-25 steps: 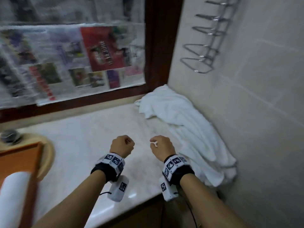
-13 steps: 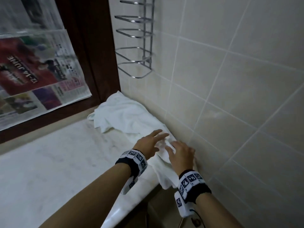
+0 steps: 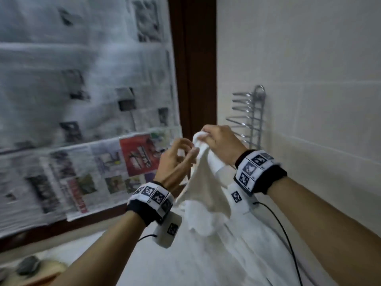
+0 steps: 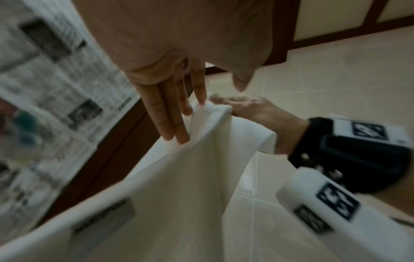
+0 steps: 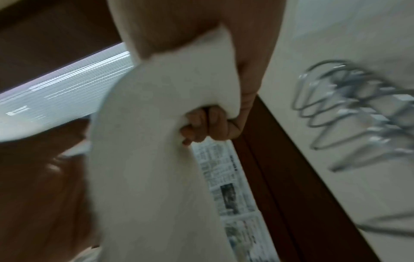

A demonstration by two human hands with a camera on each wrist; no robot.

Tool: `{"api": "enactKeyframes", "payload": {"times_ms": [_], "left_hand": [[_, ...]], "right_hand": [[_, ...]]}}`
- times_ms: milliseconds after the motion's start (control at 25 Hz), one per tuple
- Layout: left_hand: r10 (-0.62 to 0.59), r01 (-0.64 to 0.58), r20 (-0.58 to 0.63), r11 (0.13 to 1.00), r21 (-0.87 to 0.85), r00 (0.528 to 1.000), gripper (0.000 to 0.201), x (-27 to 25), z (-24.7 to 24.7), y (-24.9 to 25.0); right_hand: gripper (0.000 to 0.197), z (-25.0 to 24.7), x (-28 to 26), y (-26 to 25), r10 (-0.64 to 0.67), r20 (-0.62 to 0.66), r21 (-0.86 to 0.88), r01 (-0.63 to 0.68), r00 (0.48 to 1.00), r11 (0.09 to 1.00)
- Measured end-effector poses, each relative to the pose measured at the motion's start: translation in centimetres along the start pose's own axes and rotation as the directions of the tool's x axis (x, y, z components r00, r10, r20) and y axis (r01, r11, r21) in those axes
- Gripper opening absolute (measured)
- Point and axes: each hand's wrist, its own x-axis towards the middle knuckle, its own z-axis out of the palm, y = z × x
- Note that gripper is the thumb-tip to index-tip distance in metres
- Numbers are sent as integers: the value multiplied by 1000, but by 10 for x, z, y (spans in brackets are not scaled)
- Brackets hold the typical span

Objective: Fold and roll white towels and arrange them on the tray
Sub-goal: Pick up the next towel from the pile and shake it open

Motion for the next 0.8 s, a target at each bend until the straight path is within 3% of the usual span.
{"api": "enactKeyframes", "payload": {"times_ms": [120,280,400,480,560,680,800], "left_hand": [[9,-17,31,959,284,999,44,10,-62,21],[56,-6,-80,854,519,995,7,21,-135,27],[93,53,-197,776,628,976,21,28,-210,40],[127,58,-204,700,712,971,24,29,-257,52],[154,35,-170,631,775,973,29,30,-290,68],[154,32,-124,493,870,980,24,35,-318,94],[139,79,-144,390,917,980,20,29,-347,109]], "right_hand": [[11,11,65,-55,19,124,-1,-19,992,1000],[20,7,110,-112,-69,239,48,59,969,997],[24,-6,121,-142,-139,389,-3,152,911,988],[4,-14,124,-151,-186,350,-142,248,918,958],[17,-18,127,-159,-205,285,-180,262,937,948],[19,-13,132,-172,-196,167,-162,222,966,961],[32,-14,135,-172,-163,37,-166,167,986,972]]}}
